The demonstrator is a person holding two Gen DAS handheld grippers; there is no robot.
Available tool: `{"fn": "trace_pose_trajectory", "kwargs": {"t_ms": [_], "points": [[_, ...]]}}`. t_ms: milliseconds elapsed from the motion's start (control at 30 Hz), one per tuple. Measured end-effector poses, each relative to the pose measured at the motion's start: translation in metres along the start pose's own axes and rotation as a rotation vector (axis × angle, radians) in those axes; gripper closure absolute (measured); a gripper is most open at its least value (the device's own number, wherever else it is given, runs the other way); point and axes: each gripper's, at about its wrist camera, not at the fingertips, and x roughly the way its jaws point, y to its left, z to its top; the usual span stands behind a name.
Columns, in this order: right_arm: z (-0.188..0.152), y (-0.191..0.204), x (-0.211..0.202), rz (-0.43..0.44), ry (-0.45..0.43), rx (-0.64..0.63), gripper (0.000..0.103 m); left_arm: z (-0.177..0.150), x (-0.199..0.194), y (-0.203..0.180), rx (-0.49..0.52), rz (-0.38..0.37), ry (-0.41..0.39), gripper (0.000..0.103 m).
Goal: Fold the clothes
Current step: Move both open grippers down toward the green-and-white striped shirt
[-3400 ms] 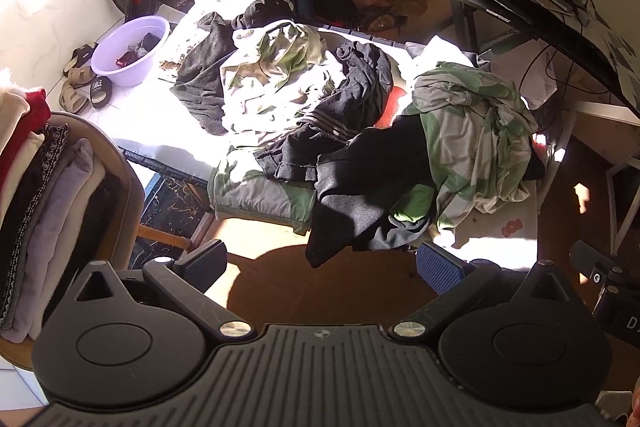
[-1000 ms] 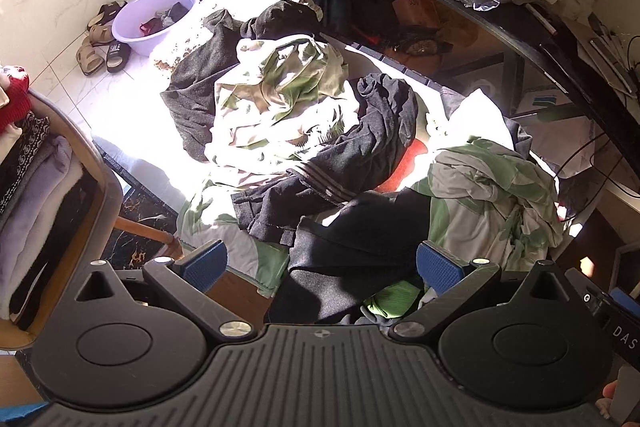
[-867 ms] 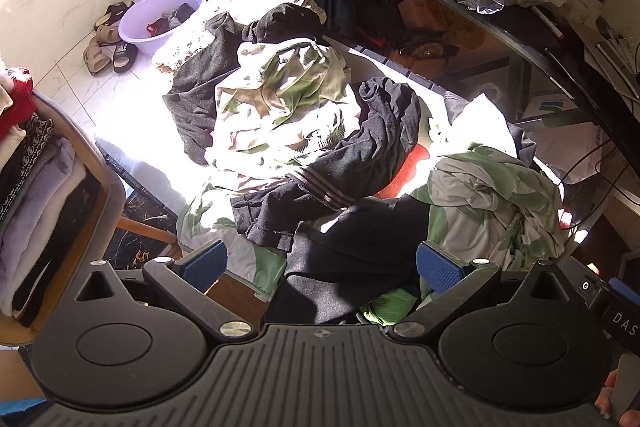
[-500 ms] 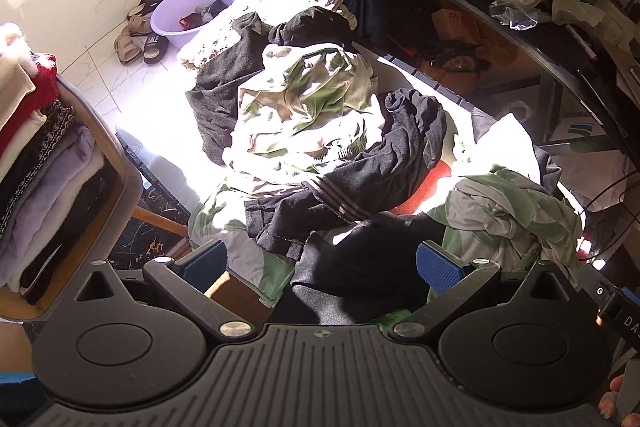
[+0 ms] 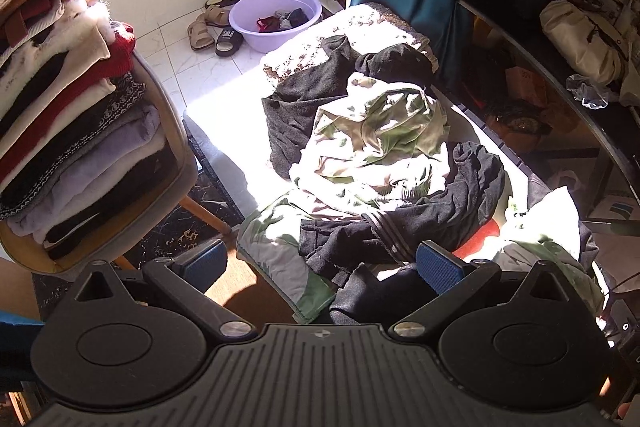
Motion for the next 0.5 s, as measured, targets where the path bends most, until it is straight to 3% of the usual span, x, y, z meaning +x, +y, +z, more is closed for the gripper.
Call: {"fn": "trace_pose_trajectory", "kwargs": {"t_ms": [167, 500], "points": [[0.006, -0.002, -0.002, 0.012, -0.030, 0.021, 0.001, 0.004, 0.000, -0.005, 0.011, -0.010, -0.010, 0.000], [-0.005, -0.008, 0.013, -0.034, 0.047, 0.066, 0.001, 0.013, 0.026, -0.010, 0.062, -0.065, 0.059, 0.000]]}}
